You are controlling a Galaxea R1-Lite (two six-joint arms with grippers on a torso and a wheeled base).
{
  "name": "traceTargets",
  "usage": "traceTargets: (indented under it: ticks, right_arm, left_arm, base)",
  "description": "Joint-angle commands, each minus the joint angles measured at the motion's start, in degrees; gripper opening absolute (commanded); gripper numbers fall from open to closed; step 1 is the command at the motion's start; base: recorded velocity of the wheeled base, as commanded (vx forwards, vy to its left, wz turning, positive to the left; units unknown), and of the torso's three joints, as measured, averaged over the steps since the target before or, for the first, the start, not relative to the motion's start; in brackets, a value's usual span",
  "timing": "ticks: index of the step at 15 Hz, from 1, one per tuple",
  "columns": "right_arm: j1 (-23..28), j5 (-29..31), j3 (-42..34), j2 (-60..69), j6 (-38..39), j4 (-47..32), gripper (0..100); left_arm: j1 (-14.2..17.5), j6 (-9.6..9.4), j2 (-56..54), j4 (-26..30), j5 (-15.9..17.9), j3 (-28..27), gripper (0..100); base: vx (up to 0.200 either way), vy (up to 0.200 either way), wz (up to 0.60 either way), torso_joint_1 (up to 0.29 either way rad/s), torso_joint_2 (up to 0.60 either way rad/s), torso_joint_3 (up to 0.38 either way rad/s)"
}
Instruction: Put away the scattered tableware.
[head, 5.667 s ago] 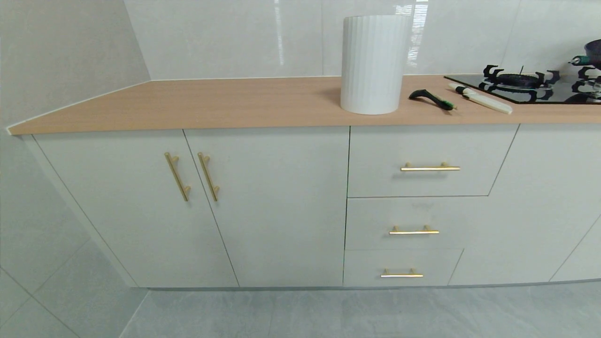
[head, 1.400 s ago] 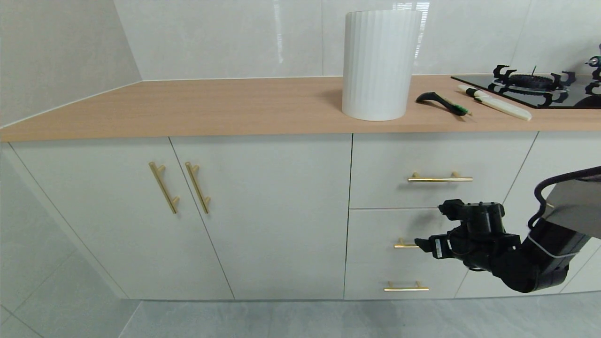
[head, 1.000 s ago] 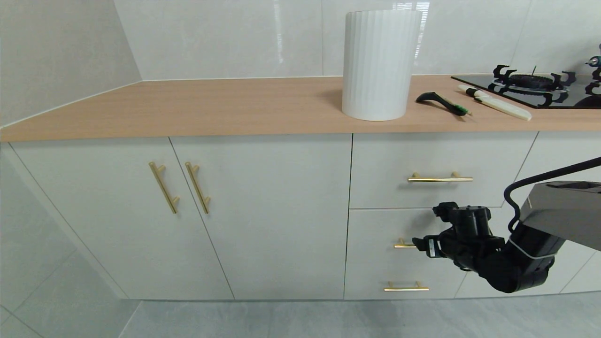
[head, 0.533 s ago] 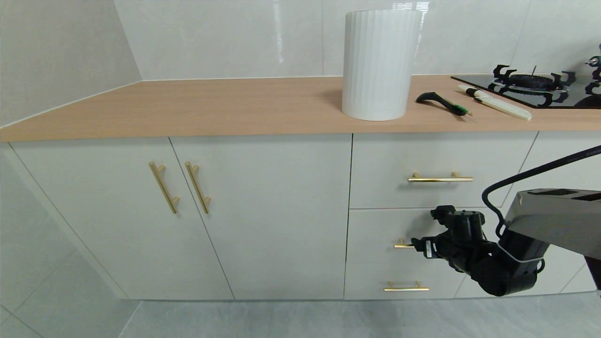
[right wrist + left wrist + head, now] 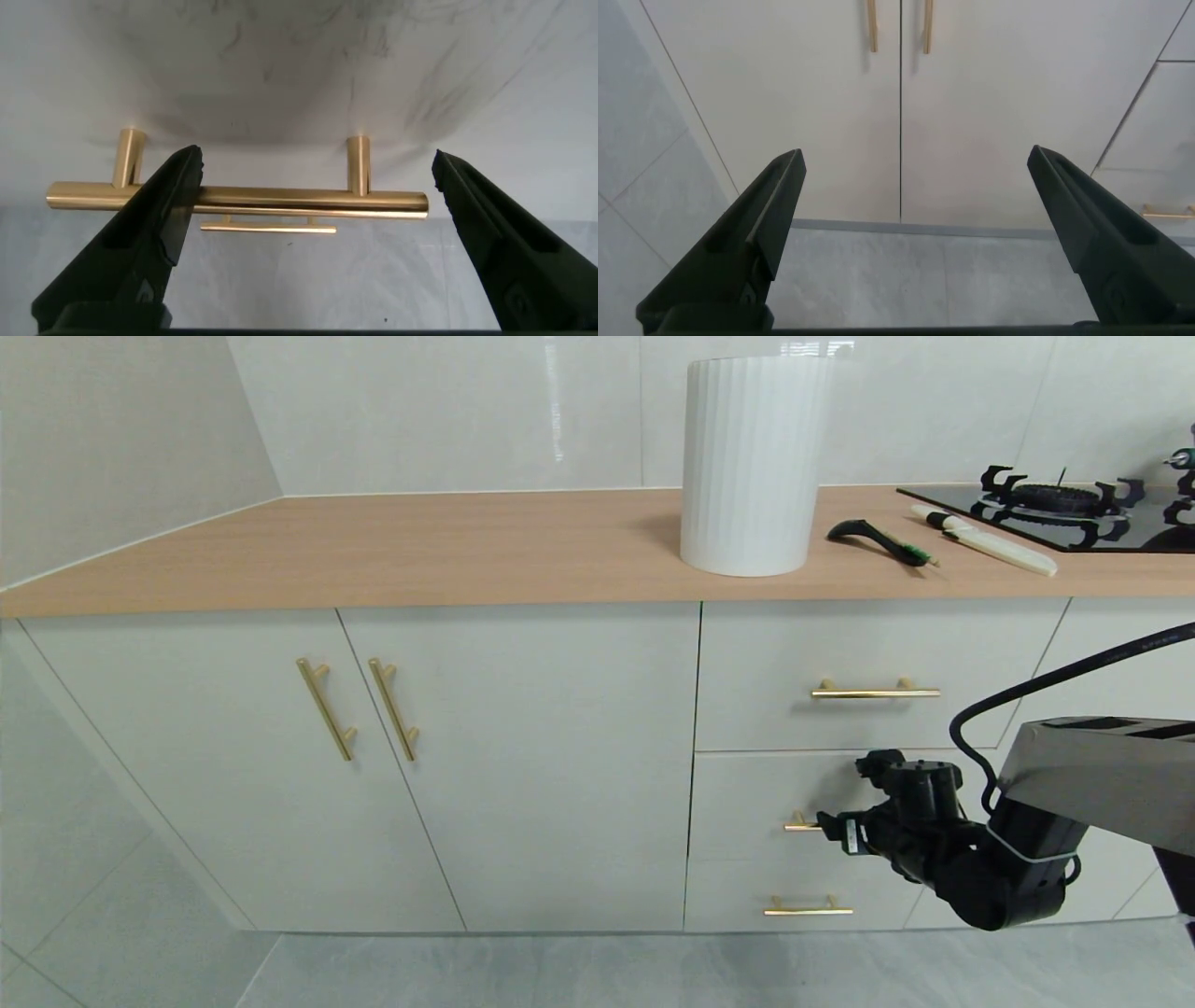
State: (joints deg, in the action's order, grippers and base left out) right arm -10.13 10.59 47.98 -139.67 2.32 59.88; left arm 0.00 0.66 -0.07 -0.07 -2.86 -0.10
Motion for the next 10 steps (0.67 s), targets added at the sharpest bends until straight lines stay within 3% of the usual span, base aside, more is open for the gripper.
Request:
traceTargets:
  ticks: [1,6,10]
  right_arm:
    - [-0.1,0.0,-1.0,0.2,-0.1,-0.4,100]
    - [0.8,-0.5,-7.1,5.0,-0.2,-0.4,100]
    - [2.2,-4.2,-13.6,22.3,-0.1,-1.4,100]
  left_arm:
    - [0.0,0.04,0.1,0.0,0.0,0.0,100]
    - [0.0,0.04,0.1,0.0,0.0,0.0,100]
    - [0.0,0.04,0.1,0.0,0.0,0.0,100]
  base:
    - [0.000,0.000,0.00,0.000,0.00,0.000]
    - [0.000,0.000,0.00,0.000,0.00,0.000]
    - [0.000,0.000,0.00,0.000,0.00,0.000]
